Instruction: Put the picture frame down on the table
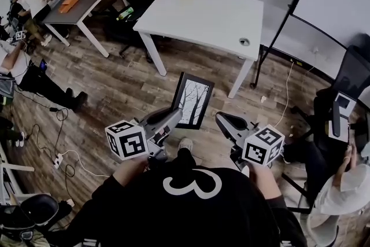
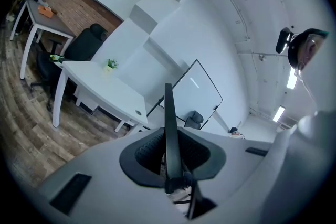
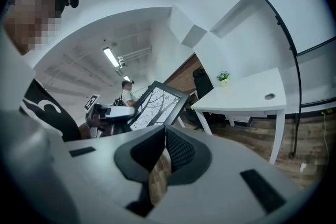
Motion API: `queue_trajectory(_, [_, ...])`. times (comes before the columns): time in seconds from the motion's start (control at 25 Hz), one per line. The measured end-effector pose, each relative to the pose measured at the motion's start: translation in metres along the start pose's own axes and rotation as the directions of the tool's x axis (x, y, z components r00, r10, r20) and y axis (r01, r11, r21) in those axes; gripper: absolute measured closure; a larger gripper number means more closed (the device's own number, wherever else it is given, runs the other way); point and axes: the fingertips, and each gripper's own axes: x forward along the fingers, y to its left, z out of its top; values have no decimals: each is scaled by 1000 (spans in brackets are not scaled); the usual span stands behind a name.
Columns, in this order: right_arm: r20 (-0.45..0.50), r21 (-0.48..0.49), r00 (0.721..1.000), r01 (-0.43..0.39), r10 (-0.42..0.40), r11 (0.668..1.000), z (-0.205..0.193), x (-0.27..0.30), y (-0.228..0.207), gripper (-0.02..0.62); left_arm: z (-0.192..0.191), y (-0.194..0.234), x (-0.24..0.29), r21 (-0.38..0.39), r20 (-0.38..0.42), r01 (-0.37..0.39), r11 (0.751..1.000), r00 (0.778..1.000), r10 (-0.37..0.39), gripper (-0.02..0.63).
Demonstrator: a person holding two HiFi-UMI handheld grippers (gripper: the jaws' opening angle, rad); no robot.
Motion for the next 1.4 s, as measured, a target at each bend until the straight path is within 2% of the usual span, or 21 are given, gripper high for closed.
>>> queue_trajectory(0.16, [12,35,999,33,-33,999,15,34,-29,571,29,34,21,-4,-38,19,1000,999,-19,526])
queue_trajectory(0.36, [10,43,998,55,-55,998,14,62,-46,571,41,61,31,20,-55,39,999,998,-38,526])
queue_trajectory(0.56, [-32,39,996,84,-83,996,45,128,-65,571,96,117,41,-30,-53,58,998,997,-60,527])
queue_trajectory(0.72, [-45,20,995,87,-86,996,58,162,-69,571,118,144,40,-37,-43,76,996,996,-77,526])
queue_trajectory(1.0, [-33,17,993,116,-115,993,70,182,-71,571,141,159,44,-42,-27,123,991,992,-125,526])
queue_trajectory(1.4, [-4,15,991,136,-136,991,89,183,-95,571,161,174,60,-40,-13,111,993,994,-111,527])
